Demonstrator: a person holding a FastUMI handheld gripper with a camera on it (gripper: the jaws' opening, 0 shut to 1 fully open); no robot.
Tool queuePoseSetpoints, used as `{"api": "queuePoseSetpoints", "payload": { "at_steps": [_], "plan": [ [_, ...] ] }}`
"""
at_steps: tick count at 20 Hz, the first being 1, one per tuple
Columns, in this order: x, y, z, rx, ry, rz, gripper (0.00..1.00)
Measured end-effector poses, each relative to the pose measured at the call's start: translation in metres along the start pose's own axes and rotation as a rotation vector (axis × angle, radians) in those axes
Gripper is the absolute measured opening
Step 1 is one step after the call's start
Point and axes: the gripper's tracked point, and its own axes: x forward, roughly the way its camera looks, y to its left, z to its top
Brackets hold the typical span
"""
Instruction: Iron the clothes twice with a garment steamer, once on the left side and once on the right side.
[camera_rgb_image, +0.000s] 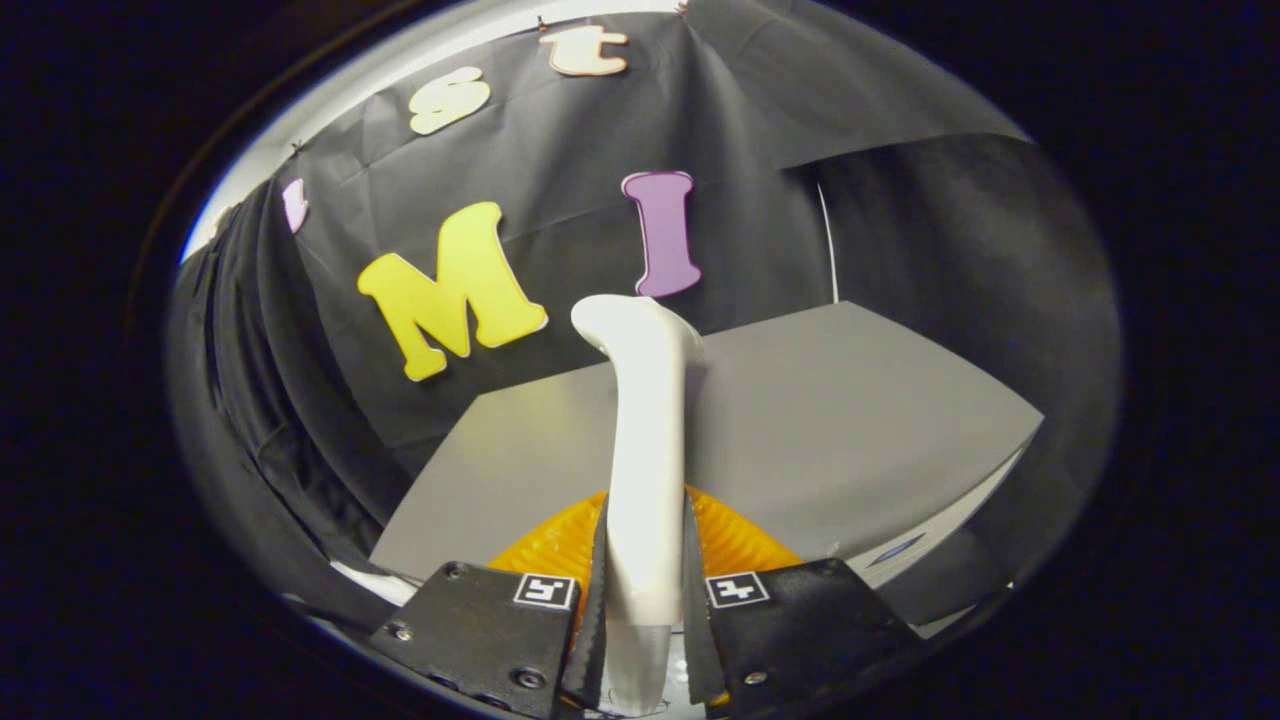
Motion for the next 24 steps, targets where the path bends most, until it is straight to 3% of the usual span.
{"api": "queuePoseSetpoints", "payload": {
  "at_steps": [13, 24],
  "plan": [
    [-0.116, 0.155, 0.057, -0.064, -0.216, 0.132, 0.34],
    [-0.168, 0.306, 0.086, -0.090, -0.315, 0.295, 0.34]
  ]
}}
